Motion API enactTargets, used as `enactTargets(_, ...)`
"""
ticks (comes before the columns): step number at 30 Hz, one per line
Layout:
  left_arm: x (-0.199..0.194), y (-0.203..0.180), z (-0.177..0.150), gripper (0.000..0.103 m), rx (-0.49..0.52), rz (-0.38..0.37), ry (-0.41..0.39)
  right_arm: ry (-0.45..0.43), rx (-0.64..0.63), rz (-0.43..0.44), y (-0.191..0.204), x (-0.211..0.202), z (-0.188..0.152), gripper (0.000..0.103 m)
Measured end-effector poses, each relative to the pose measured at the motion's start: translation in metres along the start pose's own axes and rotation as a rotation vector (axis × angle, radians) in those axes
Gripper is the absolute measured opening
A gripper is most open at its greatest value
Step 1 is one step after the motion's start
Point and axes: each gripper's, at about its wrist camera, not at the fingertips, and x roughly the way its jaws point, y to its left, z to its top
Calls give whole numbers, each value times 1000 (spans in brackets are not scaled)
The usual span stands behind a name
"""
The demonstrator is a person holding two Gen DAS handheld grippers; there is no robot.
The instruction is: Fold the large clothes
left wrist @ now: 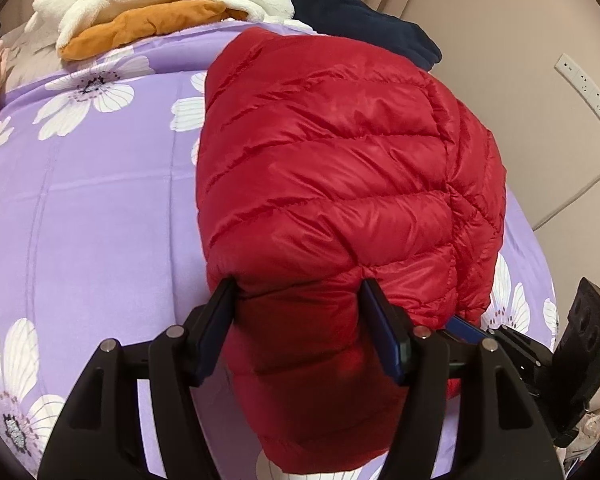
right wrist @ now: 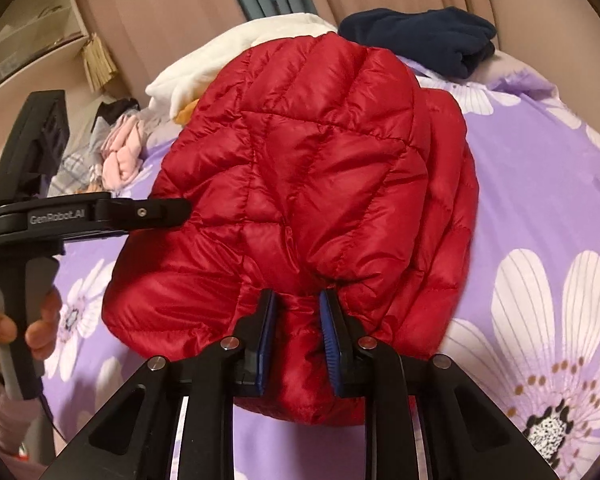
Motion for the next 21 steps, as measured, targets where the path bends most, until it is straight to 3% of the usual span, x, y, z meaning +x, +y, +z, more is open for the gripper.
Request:
enactTargets(9, -28, -31, 15, 62, 151, 82, -136, -12, 15, 10, 4, -3, -4, 23)
enactTargets(17, -15, -44, 31, 55, 201, 86, -134, -16, 18, 24, -2, -3, -3, 23)
enactTargets(21, 5, -44, 41, 57, 208, 97, -83, -17, 16, 27, -2, -3, -4, 23)
